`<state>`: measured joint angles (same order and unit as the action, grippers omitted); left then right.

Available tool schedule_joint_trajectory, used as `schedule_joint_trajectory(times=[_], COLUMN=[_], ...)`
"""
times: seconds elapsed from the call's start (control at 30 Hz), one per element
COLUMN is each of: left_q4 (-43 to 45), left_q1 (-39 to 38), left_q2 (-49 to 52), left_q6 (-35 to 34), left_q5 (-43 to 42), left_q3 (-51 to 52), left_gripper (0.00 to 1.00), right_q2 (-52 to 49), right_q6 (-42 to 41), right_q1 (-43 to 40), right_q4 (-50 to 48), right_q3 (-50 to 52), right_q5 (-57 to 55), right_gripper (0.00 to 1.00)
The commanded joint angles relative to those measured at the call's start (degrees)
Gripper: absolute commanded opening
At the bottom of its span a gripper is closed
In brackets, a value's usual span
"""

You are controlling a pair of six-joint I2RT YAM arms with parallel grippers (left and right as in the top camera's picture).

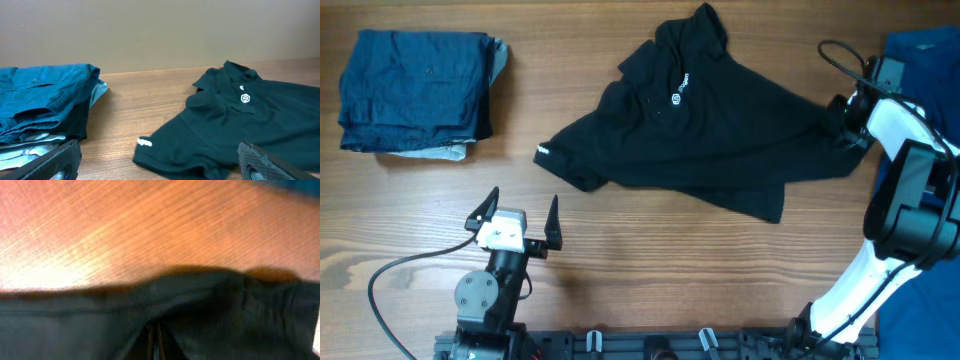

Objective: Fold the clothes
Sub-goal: 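Pull the shirt hem rightward to flatten the shirt, then release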

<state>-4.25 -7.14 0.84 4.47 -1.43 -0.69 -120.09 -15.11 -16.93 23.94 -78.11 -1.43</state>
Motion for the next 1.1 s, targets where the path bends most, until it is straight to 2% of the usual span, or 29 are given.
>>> schedule_joint_trajectory(times=[0.0,0.23,0.33,0.4,0.5,0.6,0.63,0.67,0.7,0.77,0.83,0.9,1.07], left_q4=[0.0,0.0,0.0,0.0,0.0,0.0,0.0,0.0,0.0,0.0,0.0,0.0,0.0], left_q1=[-0.3,-0.3,-0.3,-0.3,-0.3,-0.3,-0.3,-0.3,-0.3,-0.3,-0.3,-0.3,-0.3], left_q2=[-0.3,-0.3,-0.3,-0.3,-0.3,-0.3,-0.3,-0.3,-0.3,-0.3,-0.3,-0.3,-0.3], left_q6=[1.1,1.1,1.1,1.1,1.1,1.1,1.1,1.1,1.1,1.1,1.1,1.1,1.1], left_q5=[-0.5,-0.5,-0.5,-0.5,-0.5,-0.5,-0.5,-0.5,-0.5,-0.5,-0.5,-0.5,-0.5], left_q3=[0.3,0.3,0.3,0.3,0.3,0.3,0.3,0.3,0.3,0.3,0.3,0.3,0.3], left_gripper=[1.0,1.0,1.0,1.0,1.0,1.0,1.0,1.0,1.0,1.0,1.0,1.0,1.0], right_q2=[-7.9,-15.5,-15.1,-11.5,-1.0,14.6,18.9,22.3,24.9,28.0,27.7,26.7,26.5], right_q6=[3.6,7.6,7.7,8.4,12.8,8.9,6.2,4.3,4.0,3.9,1.3,0.9,-1.9], right_q1=[2.5,8.8,9.5,9.5,9.5,9.5,9.5,9.5,9.5,9.5,9.5,9.6,9.6], right_q4=[-7.6,-34.8,-40.7,-38.8,-33.7,-14.6,-6.9,0.2,6.9,20.1,28.2,29.1,11.4], right_q3=[1.9,1.9,0.4,-1.8,-2.6,-2.6,-2.6,-2.6,-2.6,-2.4,-1.3,4.9,21.8], right_q5=[-2.9,-3.7,-3.7,-3.7,-3.7,-1.8,0.6,2.9,4.4,4.7,5.1,6.4,11.8], right_gripper=[0.04,0.04,0.04,0.07,0.18,0.27,0.27,0.22,0.08,0.04,0.04,0.04,0.04])
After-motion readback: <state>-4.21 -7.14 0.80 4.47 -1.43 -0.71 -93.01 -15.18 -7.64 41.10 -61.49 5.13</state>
